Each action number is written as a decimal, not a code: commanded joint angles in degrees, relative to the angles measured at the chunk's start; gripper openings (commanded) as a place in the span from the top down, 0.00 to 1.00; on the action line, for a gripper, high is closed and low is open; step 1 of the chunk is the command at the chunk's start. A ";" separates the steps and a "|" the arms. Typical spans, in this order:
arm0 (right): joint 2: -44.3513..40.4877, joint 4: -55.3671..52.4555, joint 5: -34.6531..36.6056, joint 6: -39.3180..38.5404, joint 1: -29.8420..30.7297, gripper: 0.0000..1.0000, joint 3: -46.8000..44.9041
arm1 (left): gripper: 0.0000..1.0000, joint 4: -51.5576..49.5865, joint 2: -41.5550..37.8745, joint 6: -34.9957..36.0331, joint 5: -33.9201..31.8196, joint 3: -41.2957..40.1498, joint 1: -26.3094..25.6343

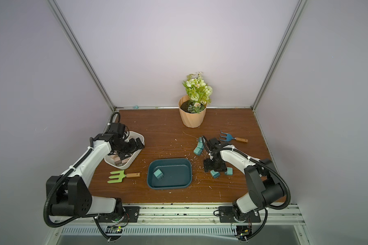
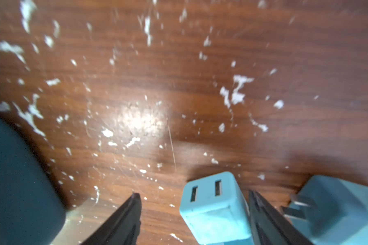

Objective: Place the plugs by color into the storage box
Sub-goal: Pick up the plug from the center of the board.

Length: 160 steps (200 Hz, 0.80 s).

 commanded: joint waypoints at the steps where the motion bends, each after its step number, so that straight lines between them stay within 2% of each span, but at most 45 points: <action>1: -2.41 -0.74 -1.80 2.21 1.12 0.18 -0.63 | 0.01 0.40 0.91 -0.92 0.59 0.45 0.57; 44: -0.73 -0.27 -0.49 4.12 3.38 0.19 -1.11 | 0.01 0.66 1.82 -0.93 0.72 1.08 0.60; 82: 1.27 -0.06 1.86 4.58 3.38 0.25 -1.43 | 0.01 0.66 1.76 -0.92 0.67 1.17 0.58; 140: 1.52 -0.21 2.48 4.28 3.71 0.55 -0.51 | 0.01 0.92 1.66 -0.83 0.58 0.37 0.60; 160: 1.13 -2.02 2.22 4.63 4.01 0.61 3.19 | 0.01 1.58 1.83 -1.33 1.53 0.13 0.59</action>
